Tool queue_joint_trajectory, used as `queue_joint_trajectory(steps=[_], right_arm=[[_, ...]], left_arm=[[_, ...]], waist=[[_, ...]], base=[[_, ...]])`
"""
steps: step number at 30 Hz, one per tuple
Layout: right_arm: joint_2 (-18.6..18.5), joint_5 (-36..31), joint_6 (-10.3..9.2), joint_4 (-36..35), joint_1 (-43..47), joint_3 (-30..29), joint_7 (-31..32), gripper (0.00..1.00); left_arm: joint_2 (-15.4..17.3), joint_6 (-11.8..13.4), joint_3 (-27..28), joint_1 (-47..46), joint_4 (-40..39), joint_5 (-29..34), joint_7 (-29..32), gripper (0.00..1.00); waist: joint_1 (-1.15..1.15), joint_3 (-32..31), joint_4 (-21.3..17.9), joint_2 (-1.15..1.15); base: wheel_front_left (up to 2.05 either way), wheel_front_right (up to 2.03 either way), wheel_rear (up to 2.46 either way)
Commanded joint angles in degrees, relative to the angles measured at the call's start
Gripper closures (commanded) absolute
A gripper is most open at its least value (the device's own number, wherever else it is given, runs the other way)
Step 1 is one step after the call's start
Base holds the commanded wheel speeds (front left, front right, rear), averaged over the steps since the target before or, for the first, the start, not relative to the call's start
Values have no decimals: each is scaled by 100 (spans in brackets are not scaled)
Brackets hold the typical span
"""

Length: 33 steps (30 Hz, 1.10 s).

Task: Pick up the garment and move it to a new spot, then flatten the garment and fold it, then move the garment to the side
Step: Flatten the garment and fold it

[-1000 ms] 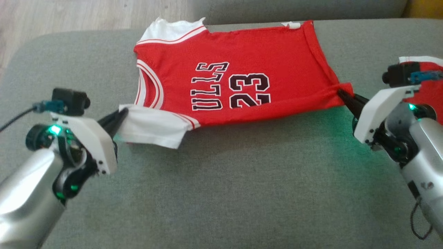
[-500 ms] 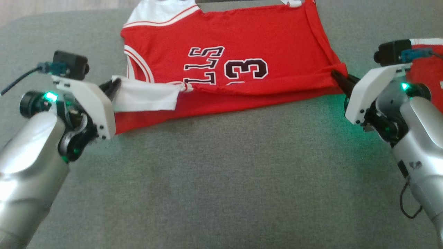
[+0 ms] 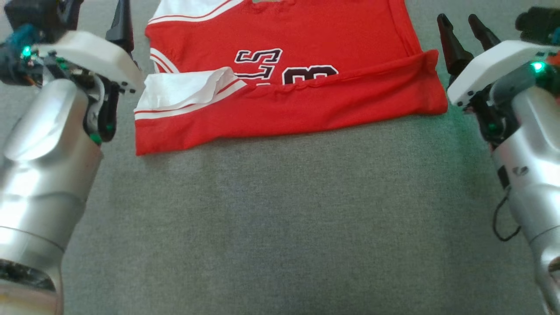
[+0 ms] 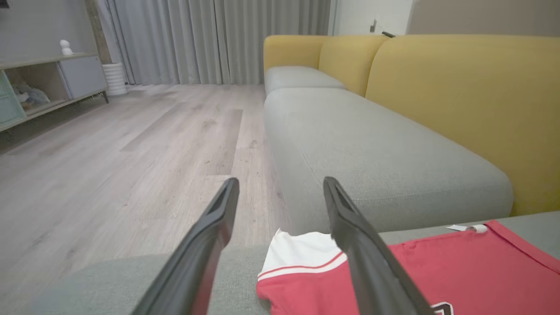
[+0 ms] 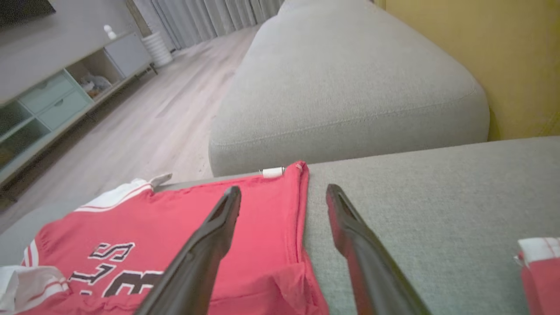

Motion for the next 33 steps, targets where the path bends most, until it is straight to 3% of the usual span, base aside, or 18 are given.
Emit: queue_joint_trajectory(steps=[1, 8, 12, 14, 17, 20, 25, 33], right_arm=[[150, -32, -4, -106, -27, -42, -324, 0], [284, -311, -4, -209, 382, -139, -1413, 0], [431, -634, -4, -449, 825, -485, -1732, 0], [639, -1077, -4, -1077, 1358, -1135, -1763, 0], [996, -1702, -4, -1886, 2161, -1603, -1766, 0], [1241, -2031, -4, -2527, 2842, -1959, -1767, 0], [1328, -2422, -4, -3404, 3738, -2072, -1767, 0], [1332, -2312, -4, -3689, 4032, -1949, -1768, 0]], left_arm=[[151, 12, 251, -185, 33, 70, -393, 0], [-20, 114, 539, 210, -139, 216, -979, 0], [-109, 435, 1228, 992, -1246, 744, -992, 0], [-276, 596, 1639, 1834, -1940, 1187, -993, 0], [-465, 682, 1952, 2596, -2436, 1587, -994, 0], [-601, 653, 2115, 3201, -2636, 1955, -994, 0], [-959, 622, 2468, 3992, -2785, 2451, -994, 0], [-1239, 364, 2808, 4232, -2526, 2794, -995, 0]], waist=[[0, -66, 44, 0], [0, -347, 114, 0], [0, -547, 144, 0], [0, -692, 166, 0], [0, -769, 159, 0], [0, -831, 143, 0], [0, -937, 125, 0], [0, -856, 53, 0]], base=[[0, 0, 0], [0, 0, 0], [0, 0, 0], [0, 0, 0], [0, 0, 0], [0, 0, 0], [0, 0, 0], [0, 0, 0]])
